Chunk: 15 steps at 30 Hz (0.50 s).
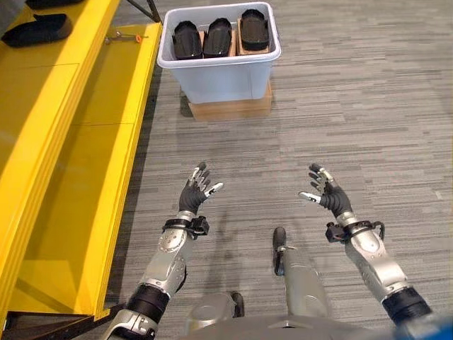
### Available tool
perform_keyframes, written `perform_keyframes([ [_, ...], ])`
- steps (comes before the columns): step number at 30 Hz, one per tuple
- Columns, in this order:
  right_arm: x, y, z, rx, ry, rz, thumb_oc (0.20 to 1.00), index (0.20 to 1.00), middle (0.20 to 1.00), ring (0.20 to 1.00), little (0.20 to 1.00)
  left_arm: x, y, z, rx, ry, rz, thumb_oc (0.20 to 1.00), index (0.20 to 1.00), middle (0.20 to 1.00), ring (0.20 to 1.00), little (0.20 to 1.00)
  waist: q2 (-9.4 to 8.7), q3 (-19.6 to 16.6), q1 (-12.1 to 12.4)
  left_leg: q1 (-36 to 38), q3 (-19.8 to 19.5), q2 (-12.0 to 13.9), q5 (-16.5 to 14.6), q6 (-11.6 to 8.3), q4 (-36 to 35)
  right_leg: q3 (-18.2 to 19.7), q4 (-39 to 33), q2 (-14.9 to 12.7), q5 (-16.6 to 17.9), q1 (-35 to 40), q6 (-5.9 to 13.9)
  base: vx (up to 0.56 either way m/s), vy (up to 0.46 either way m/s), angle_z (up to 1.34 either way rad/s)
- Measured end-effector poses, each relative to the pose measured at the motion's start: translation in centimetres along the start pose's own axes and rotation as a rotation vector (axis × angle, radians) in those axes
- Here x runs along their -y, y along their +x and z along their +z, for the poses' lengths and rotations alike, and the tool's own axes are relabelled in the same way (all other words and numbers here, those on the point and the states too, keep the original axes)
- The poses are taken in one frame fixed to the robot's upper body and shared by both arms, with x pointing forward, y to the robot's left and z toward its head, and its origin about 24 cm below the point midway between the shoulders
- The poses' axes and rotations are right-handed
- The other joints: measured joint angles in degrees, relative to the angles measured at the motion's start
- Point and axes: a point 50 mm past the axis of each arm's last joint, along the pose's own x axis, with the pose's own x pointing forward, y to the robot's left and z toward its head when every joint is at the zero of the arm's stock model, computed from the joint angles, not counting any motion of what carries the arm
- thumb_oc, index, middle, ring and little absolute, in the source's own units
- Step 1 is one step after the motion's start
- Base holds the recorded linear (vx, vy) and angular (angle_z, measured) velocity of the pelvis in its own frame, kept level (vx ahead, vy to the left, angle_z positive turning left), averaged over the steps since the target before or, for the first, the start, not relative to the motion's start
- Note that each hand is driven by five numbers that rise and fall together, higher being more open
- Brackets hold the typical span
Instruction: Move parts from the plastic box to the shelf.
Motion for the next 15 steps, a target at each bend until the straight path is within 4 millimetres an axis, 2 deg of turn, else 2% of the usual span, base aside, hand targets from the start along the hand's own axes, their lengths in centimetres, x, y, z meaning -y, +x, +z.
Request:
perform_keyframes([
  [2,0.4,0.5,0.7,0.027,-0.008,-0.009,1.000,1.000,1.000,1.000,1.000,0.0,0.4,0.5,0.018,0.004,-0.002,1.000,1.000,1.000,1.000,1.000,0.48,-0.29,-0.21,0.33,-0.83,2.55,1.68,-0.74,2.79,-0.35,2.05,3.02,-3.79,1.01,-1.09,0.22,-0.153,0.03],
  [3,0.4,0.4,0.5,0.023,-0.007,-0.012,1.000,1.000,1.000,1.000,1.000,0.0,0.7,0.9,0.029,0.012,-0.010,1.000,1.000,1.000,1.000,1.000,-0.19,-0.38,-0.11,-0.39,-1.43,2.31,2.53,-1.48,6.07,-0.49,1.75,3.68,-6.82,2.44,-0.03,0.18,-0.191,-0.24],
  [4,0.6,0.3,-0.3,-0.012,-0.008,-0.019,1.000,1.000,1.000,1.000,1.000,-0.1,0.4,0.7,0.022,0.010,-0.007,1.000,1.000,1.000,1.000,1.000,0.17,-0.85,0.95,-3.37,-1.72,3.70,4.48,-1.85,14.10,-0.15,2.60,6.01,-7.29,3.66,-2.05,0.26,-0.249,-0.33],
  [5,0.7,-0.3,-1.0,-0.040,-0.004,-0.028,1.000,1.000,1.000,1.000,1.000,-0.1,0.3,0.5,0.015,0.009,-0.006,1.000,1.000,1.000,1.000,1.000,-0.54,-0.80,2.01,-10.72,-1.87,3.90,13.64,-2.08,29.11,0.04,1.38,6.40,-8.86,5.84,-3.84,0.20,-0.152,-0.42],
  [6,0.8,-0.6,-1.3,-0.050,-0.002,-0.035,1.000,1.000,1.000,1.000,1.000,-0.1,0.2,0.5,0.013,0.005,-0.005,1.000,1.000,1.000,1.000,1.000,-0.59,-0.80,2.45,-15.43,-1.85,4.13,17.70,-1.89,36.17,-0.07,0.39,7.01,-9.36,6.76,-4.61,0.20,-0.106,-0.27],
  [7,0.8,-0.8,-1.5,-0.059,0.005,-0.043,1.000,1.000,1.000,1.000,1.000,-0.2,0.1,0.4,0.009,0.007,-0.002,1.000,1.000,1.000,1.000,1.000,-1.30,-0.56,3.23,-20.96,-1.37,4.21,16.53,-1.20,41.70,0.02,-0.14,7.26,-9.55,7.65,-4.89,0.30,-0.037,0.07],
  [8,0.7,-0.9,-1.7,-0.063,0.016,-0.051,1.000,1.000,1.000,1.000,1.000,-0.5,0.1,0.5,0.007,0.017,-0.001,1.000,1.000,1.000,1.000,1.000,-3.29,0.64,3.20,-28.19,1.31,4.04,11.13,0.80,31.95,0.04,-2.48,6.92,-10.50,10.60,-4.51,0.45,0.072,0.06],
  [9,0.6,-0.6,-1.5,-0.053,0.024,-0.061,1.000,1.000,1.000,1.000,1.000,-0.7,0.1,0.5,0.003,0.025,0.006,1.000,1.000,1.000,1.000,1.000,-4.24,1.16,4.08,-31.50,3.33,5.63,11.69,0.61,14.36,-0.72,-3.60,7.12,-10.36,12.57,-3.65,0.66,0.197,-0.17],
  [10,-0.2,0.3,-1.3,-0.035,0.050,-0.073,1.000,1.000,1.000,1.000,1.000,-1.3,-0.1,0.2,-0.012,0.029,0.020,1.000,1.000,1.000,1.000,1.000,-3.10,1.34,5.45,-33.65,2.01,9.78,15.66,-0.68,-0.36,-1.30,-6.50,9.37,-12.26,17.59,-0.17,0.62,0.239,-0.50],
  [11,-0.4,0.2,-1.7,-0.048,0.054,-0.076,1.000,1.000,1.000,1.000,1.000,-1.3,-0.2,0.2,-0.010,0.026,0.024,1.000,1.000,1.000,1.000,1.000,-2.39,1.46,5.92,-31.74,0.52,10.60,17.09,-1.80,-9.54,-0.68,-7.94,10.65,-12.26,19.87,0.30,0.51,0.217,-0.61],
  [12,-0.4,0.2,-1.9,-0.059,0.049,-0.074,1.000,1.000,1.000,1.000,1.000,-1.4,-0.3,0.1,-0.012,0.023,0.029,1.000,1.000,1.000,1.000,1.000,-1.83,1.68,6.45,-29.95,-3.10,11.21,18.03,-2.42,-15.58,-0.12,-8.94,11.62,-12.49,22.34,0.52,0.36,0.174,-0.39],
  [13,-0.5,0.1,-2.0,-0.062,0.051,-0.074,1.000,1.000,1.000,1.000,1.000,-1.5,-0.5,0.0,-0.017,0.021,0.034,1.000,1.000,1.000,1.000,1.000,-1.69,1.64,6.34,-29.34,-2.85,11.32,18.14,-2.05,-16.07,0.05,-10.21,11.70,-12.75,24.16,0.72,0.31,0.179,-0.37],
  [15,-0.5,-0.2,-2.0,-0.059,0.056,-0.072,1.000,1.000,1.000,1.000,1.000,-1.7,-0.8,-0.4,-0.029,0.019,0.042,1.000,1.000,1.000,1.000,1.000,-1.74,1.52,6.40,-28.60,-0.56,10.43,18.54,-1.37,-10.70,0.12,-11.95,10.78,-13.38,27.19,1.14,0.19,0.133,-0.28],
])
